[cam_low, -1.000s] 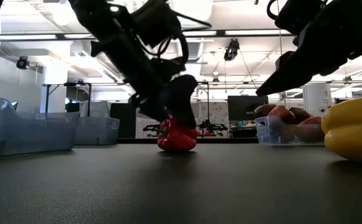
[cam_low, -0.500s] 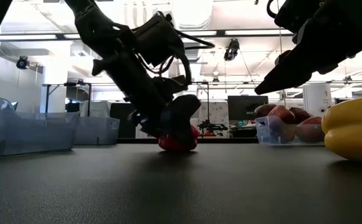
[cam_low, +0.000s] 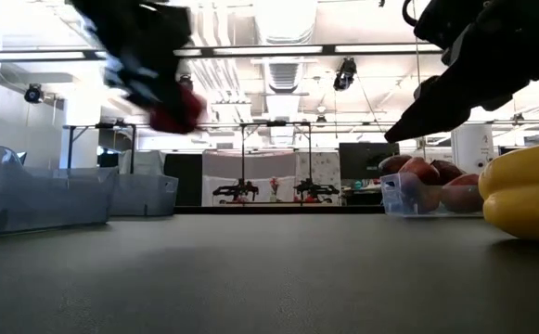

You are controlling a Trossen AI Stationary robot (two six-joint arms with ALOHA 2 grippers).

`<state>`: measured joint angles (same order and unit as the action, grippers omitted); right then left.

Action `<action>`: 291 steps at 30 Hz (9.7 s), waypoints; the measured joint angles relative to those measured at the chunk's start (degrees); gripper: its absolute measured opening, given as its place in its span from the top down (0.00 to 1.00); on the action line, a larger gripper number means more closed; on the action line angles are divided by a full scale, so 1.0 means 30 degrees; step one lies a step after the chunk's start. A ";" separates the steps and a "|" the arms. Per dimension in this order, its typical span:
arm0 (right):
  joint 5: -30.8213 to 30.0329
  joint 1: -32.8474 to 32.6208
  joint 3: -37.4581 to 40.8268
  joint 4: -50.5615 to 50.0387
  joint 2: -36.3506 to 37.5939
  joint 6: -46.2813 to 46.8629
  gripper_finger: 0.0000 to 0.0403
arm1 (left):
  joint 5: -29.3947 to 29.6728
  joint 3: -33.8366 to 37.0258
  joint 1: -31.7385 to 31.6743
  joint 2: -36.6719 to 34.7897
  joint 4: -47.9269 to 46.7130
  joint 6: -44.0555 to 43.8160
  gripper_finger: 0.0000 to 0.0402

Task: Sort produce into baskets
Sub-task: Put the red bell pepper into the bottom black bin, then put the bottom red bell pepper into the bottom black bin

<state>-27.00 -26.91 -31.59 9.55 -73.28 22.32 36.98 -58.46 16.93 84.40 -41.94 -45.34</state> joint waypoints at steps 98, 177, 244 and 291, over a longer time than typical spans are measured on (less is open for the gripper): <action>0.2673 0.4113 0.0058 0.3260 -0.0007 -0.6572 0.19 | -1.0631 -1.4897 1.1158 1.3965 -1.0646 -0.7616 0.08; 0.0514 -0.1564 -0.6685 -1.7049 -0.0012 0.8983 0.20 | -1.0249 0.4033 -0.5341 -0.1110 2.2675 1.6247 0.15; 1.0957 -0.6808 -0.8517 -2.7318 -0.8247 0.1552 0.23 | -1.4417 0.0441 -1.0768 0.3326 2.5486 1.9234 0.15; 0.8135 0.7151 -1.5373 0.0020 -1.4548 -0.6080 0.35 | -1.5106 1.4976 -0.4699 -1.5265 2.7842 1.3096 0.16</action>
<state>-2.60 -5.45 -77.71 9.61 -116.92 4.08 -8.34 -13.53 2.83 38.60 41.59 -6.05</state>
